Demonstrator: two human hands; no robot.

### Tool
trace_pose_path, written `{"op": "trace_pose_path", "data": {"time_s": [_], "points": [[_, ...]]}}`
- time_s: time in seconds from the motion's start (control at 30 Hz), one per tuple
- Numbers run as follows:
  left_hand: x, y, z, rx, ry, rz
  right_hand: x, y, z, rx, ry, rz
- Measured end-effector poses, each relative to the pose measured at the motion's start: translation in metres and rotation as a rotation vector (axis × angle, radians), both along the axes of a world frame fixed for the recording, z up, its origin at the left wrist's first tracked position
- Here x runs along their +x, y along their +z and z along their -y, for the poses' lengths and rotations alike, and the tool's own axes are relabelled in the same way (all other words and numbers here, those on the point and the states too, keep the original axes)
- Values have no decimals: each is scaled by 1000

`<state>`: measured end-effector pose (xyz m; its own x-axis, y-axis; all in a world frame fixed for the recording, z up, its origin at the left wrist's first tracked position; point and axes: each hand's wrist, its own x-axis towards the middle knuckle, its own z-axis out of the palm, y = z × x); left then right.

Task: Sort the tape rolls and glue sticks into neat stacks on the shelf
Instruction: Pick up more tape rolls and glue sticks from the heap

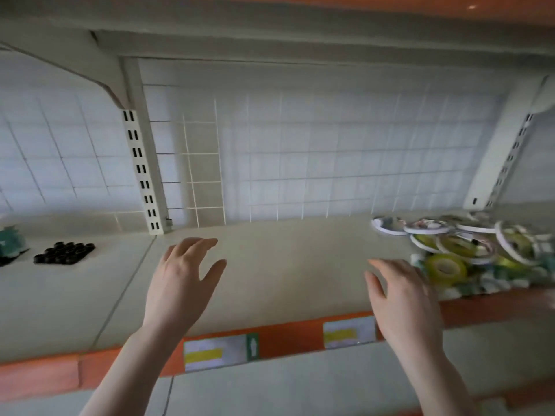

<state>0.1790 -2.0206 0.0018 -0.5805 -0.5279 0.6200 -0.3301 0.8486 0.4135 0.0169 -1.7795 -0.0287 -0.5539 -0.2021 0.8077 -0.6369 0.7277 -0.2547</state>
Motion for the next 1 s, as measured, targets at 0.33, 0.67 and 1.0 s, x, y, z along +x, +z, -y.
{"op": "trace_pose_path", "data": {"time_s": [0.33,0.67,1.0], "points": [[-160,-6,-148,155,-25,93,-144,8,-125,47,137,99],[-239,4,-204,224,-220,380,-165,9,-154,135,291,131],[-266,4,-214,211,-330,599,-163,10,-163,130,320,148]]}}
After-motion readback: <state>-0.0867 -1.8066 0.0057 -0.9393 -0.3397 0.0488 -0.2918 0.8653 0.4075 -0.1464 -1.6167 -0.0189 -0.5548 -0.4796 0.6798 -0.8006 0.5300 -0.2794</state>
